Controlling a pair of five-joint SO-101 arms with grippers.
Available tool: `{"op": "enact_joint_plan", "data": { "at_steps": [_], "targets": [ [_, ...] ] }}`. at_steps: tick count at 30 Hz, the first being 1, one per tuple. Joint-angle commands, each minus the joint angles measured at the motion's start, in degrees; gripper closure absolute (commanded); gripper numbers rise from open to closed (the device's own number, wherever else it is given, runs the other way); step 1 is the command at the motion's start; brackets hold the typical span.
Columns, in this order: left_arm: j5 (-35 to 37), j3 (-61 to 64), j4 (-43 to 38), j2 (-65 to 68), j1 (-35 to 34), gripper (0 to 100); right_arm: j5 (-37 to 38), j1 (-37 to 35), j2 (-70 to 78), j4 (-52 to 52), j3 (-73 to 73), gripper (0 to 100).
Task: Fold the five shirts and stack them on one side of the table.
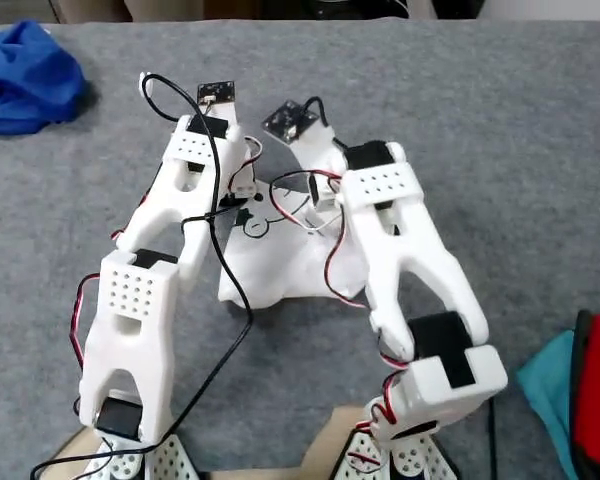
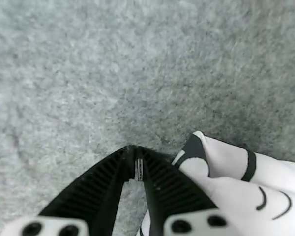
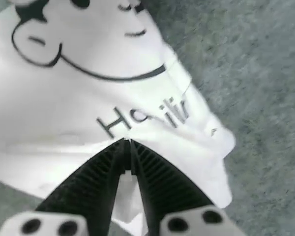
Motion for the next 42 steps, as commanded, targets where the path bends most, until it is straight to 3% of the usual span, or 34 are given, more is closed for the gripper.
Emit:
{"op": "enact_joint_plan", "data": {
  "at_steps": [1, 15, 24, 29, 34, 42],
  "targets": [
    [0.0, -2.3, -0.7, -0.5, -2.5, 97, 2.2, -0.7, 0.1, 4.7, -3.3, 99.3],
    [-0.1, -2.4, -0.7, -0.5, -2.5, 97, 5.5, 1.1, -12.7, 14.2, 3.6, 99.3],
    [-0.1, -2.4, -0.7, -0.5, -2.6, 97, 11.1, 8.0, -21.9, 14.2, 16.5, 99.3],
    [-0.1, -2.4, -0.7, -0.5, -2.5, 97, 11.1, 6.7, -25.7, 13.8, 12.4, 99.3],
    [-0.1, -2.4, -0.6, -0.5, -2.5, 97, 10.7, 4.5, -17.8, 11.0, 3.5, 99.3],
    [-0.1, -2.4, -0.6, -0.5, -2.6, 97, 8.9, 4.4, 7.3, 9.8, -20.4, 99.3]
  ]
}}
